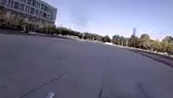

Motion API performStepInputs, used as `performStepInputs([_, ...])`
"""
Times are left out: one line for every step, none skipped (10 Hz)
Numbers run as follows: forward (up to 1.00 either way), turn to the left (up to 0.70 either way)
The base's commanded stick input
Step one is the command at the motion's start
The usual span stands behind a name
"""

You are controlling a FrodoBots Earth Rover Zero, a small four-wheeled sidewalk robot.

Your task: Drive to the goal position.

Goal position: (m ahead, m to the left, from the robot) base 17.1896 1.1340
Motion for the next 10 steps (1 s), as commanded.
performStepInputs([1.00, 0.00])
performStepInputs([1.00, 0.00])
performStepInputs([1.00, 0.00])
performStepInputs([1.00, 0.00])
performStepInputs([1.00, 0.00])
performStepInputs([1.00, 0.00])
performStepInputs([1.00, 0.00])
performStepInputs([1.00, 0.00])
performStepInputs([1.00, 0.00])
performStepInputs([1.00, 0.00])
